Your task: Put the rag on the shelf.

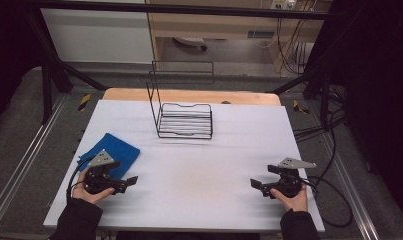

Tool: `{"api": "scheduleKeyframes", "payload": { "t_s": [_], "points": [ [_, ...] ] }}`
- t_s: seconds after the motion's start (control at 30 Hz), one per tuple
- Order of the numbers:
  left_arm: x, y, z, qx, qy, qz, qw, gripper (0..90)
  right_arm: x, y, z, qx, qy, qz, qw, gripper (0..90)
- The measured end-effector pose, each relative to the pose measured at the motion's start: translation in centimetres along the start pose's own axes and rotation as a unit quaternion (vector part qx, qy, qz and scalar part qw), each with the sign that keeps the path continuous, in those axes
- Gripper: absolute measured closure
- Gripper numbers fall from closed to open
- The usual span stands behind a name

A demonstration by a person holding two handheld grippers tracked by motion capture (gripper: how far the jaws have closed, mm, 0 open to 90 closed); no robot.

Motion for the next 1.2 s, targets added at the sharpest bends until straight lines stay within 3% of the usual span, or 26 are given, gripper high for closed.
{"api": "scheduleKeyframes", "payload": {
  "t_s": [0.23, 0.43, 0.63, 0.67, 0.77, 0.83, 1.2],
  "points": [
    [-0.1, 0.0, -0.1, -0.008, -0.006, 0.001, 0.9999, 7.1, 0.0, -0.1, 0.0, 0.0, 0.0, -0.001, 1.0, 1.4],
    [-0.1, -0.8, -0.5, -0.023, -0.023, 0.003, 0.9995, 10.5, 0.0, -0.1, -0.1, 0.003, -0.003, 0.001, 1.0, 1.5],
    [0.2, -1.6, -1.2, -0.035, -0.044, 0.008, 0.9984, 21.8, 0.0, -0.2, -0.3, 0.003, -0.005, 0.002, 1.0, 1.6],
    [0.3, -1.7, -1.3, -0.039, -0.048, 0.007, 0.998, 28.7, 0.0, -0.2, -0.3, 0.004, -0.007, 0.005, 1.0, 1.6],
    [0.4, -1.9, -1.5, -0.044, -0.057, 0.006, 0.9974, 34.5, 0.0, -0.2, -0.3, 0.004, -0.008, 0.005, 1.0, 1.6],
    [0.4, -2.0, -1.7, -0.049, -0.06, 0.002, 0.9969, 44.5, 0.1, -0.2, -0.3, 0.005, -0.009, 0.004, 0.9999, 1.7],
    [1.0, -2.4, -2.2, -0.072, -0.093, -0.016, 0.9929, 62.3, 0.1, -0.2, -0.4, 0.007, -0.013, 0.003, 0.9999, 1.9]
  ]
}}
Point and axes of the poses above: each handheld gripper's, and its own axes: z roughly backward along the jaws, x roughly out of its underside, y roughly to its right, the point moved 4 cm from there along -z, roughly forward along the jaws, and after that the axes turned 12 degrees about -z, right-handed, at the moved point
